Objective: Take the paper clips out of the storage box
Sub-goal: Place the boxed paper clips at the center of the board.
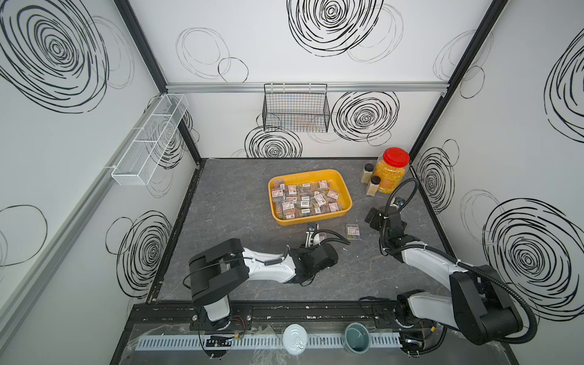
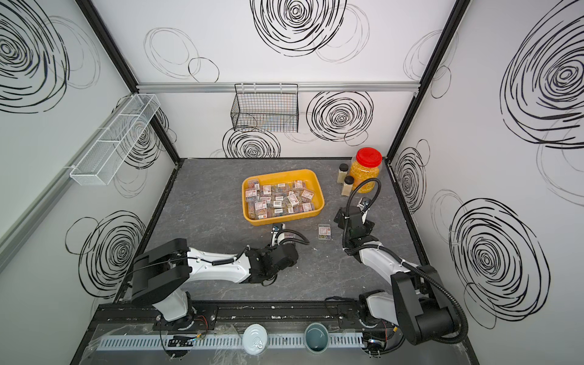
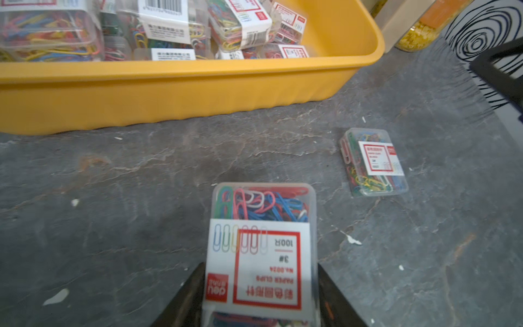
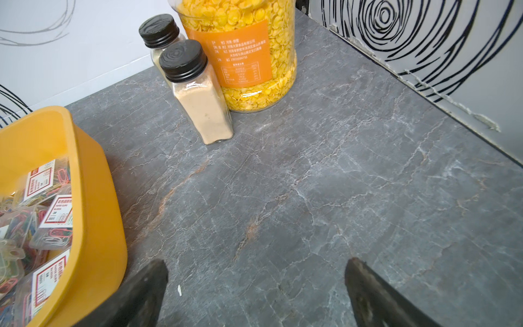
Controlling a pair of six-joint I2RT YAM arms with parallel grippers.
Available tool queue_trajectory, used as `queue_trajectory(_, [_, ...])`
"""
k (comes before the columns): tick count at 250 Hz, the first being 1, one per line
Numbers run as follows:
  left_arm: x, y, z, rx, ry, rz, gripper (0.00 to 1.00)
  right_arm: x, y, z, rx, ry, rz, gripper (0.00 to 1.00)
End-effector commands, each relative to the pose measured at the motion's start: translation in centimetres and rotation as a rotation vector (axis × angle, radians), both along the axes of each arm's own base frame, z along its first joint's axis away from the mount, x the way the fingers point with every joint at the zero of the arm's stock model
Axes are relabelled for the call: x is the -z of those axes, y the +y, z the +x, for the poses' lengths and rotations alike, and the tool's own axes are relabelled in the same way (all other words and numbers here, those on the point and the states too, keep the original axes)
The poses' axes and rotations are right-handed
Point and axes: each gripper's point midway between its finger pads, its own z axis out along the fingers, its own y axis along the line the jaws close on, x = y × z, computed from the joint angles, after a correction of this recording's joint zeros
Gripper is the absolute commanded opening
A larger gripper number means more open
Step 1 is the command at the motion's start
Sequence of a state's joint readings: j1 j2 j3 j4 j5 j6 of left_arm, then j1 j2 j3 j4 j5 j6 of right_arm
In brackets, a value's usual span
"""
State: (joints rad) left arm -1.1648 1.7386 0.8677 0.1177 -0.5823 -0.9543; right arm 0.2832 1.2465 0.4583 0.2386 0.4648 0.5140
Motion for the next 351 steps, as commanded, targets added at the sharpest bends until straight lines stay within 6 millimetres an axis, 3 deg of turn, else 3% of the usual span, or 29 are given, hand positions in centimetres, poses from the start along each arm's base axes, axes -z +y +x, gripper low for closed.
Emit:
queue_trajectory(1, [-0.3, -1.9, 1.2, -0.023, -0.006, -0.070, 0.29, -1.0, 0.3, 0.3, -0.008, -0.029, -0.005, 1.00])
queue_trajectory(97, [1.8, -3.2, 3.1, -0.049, 0.030, -0.073, 0.29, -1.0, 0.4, 0.4, -0.010, -0.027, -0.009, 1.00])
queue_trajectory(145, [2.1, -3.8, 4.0, -0.057, 0.038, -0.084, 0.29, -1.2, 0.4, 0.2, -0.013, -0.041, -0.006, 1.00])
queue_trajectory(247, [2.9, -7.2, 5.1, -0.024, 0.063, -0.088, 0.31, -1.1, 0.4, 0.4, -0.012, -0.037, -0.006, 1.00])
queue_trajectory(351, [2.8, -7.8, 5.8, -0.029, 0.071, -0.109, 0.40, -1.1, 0.4, 0.4, -0.011, -0.039, -0.005, 1.00])
